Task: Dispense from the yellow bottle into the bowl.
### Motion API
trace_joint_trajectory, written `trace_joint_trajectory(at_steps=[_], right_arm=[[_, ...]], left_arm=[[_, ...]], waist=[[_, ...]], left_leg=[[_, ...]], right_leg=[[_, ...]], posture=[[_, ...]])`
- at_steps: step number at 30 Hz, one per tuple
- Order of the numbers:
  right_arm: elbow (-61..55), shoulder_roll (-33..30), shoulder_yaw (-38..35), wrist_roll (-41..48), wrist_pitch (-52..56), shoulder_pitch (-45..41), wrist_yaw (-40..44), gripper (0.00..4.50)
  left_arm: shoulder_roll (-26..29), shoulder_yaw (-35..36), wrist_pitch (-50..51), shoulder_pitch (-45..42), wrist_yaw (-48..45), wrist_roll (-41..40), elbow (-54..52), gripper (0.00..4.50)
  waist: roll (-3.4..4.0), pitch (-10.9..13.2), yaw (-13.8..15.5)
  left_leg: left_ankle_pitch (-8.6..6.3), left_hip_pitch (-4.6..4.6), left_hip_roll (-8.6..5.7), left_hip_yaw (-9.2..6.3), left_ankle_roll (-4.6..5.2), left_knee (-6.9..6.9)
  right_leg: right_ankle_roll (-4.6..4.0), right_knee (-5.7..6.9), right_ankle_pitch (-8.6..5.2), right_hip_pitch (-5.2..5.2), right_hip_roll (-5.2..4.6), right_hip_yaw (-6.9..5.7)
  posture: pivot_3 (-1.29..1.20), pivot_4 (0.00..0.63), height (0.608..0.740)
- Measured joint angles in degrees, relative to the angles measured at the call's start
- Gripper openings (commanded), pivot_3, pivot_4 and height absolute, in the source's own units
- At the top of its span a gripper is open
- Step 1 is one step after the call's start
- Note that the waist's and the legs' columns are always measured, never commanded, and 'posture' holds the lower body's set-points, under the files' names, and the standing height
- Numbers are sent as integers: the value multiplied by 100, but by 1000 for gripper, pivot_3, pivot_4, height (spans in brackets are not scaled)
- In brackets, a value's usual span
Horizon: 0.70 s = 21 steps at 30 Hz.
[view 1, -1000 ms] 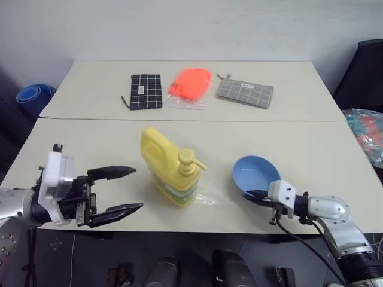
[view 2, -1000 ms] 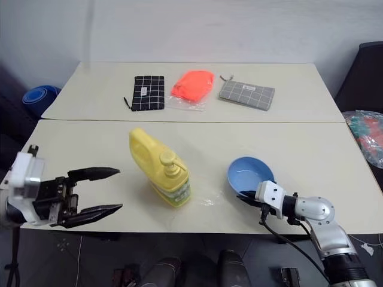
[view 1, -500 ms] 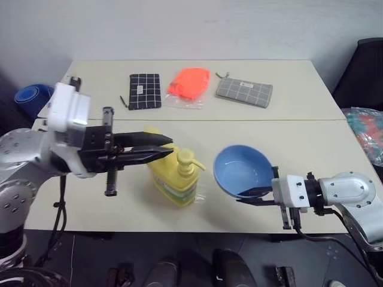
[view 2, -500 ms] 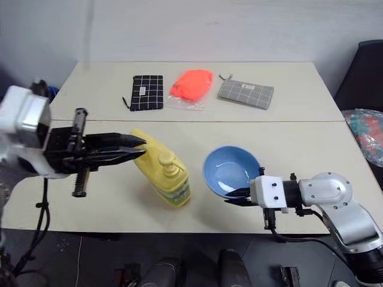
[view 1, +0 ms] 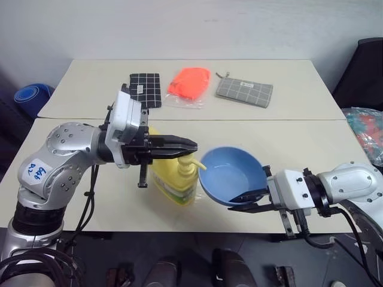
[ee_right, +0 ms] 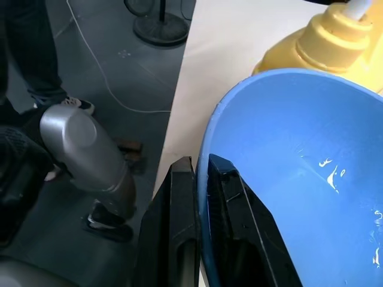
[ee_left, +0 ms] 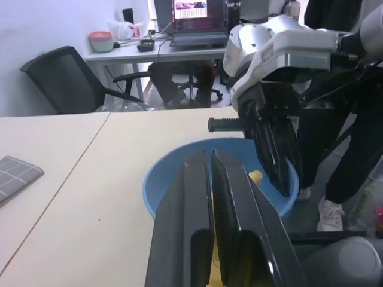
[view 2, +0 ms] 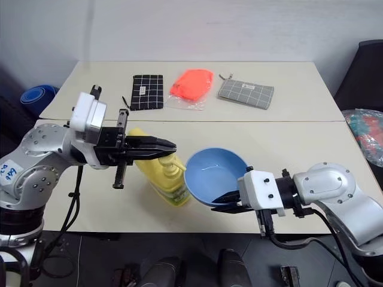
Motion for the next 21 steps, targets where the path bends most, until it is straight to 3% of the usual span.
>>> trace_joint_trajectory(at_steps=[5, 15, 21], right_arm=[[-230, -126, -176, 353, 325, -440, -74, 0], [-411, -273, -180, 503, 547, -310, -82, 0], [-440, -273, -180, 594, 573, -311, -123, 0]], left_arm=[[-86, -84, -7, -136, -100, 170, 140, 197], [-171, -258, 15, -282, -122, 402, 171, 197], [49, -331, 333, -368, -67, 464, 91, 197]], waist=[[-1, 0, 3], [-1, 0, 9], [3, -6, 3]], left_leg=[[0, 0, 0, -2, 0, 1], [-1, 7, 0, -1, 2, 4], [-1, 16, 0, -1, 2, 3]], right_leg=[[0, 0, 0, 1, 0, -2], [1, 2, 1, 7, -1, -1], [1, 2, 0, 15, 0, 0]], posture=[[0, 150, 740], [0, 150, 740], [0, 150, 740]])
